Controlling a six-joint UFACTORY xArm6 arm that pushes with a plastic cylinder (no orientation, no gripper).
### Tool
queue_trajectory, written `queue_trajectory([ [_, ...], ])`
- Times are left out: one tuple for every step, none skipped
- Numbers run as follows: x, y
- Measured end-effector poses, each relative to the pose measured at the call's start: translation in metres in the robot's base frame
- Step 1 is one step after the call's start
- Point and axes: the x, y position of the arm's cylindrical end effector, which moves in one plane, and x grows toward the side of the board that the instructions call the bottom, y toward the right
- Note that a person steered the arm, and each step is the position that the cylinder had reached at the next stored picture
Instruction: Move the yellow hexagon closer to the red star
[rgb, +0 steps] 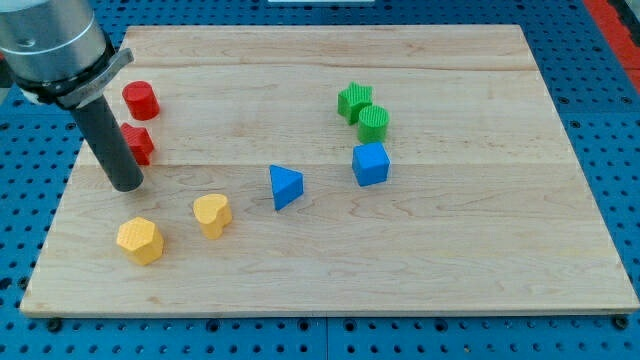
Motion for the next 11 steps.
queue_trajectory([
  [0.006,0.039],
  [0.039,0.059],
  [0.058,0.056],
  [0.079,0.074],
  [0.087,0.055],
  [0.074,0.017],
  [0.045,0.02],
  [0.101,0.043],
  [0.094,-0.005],
  [0.068,-0.023],
  [0.072,-0.024],
])
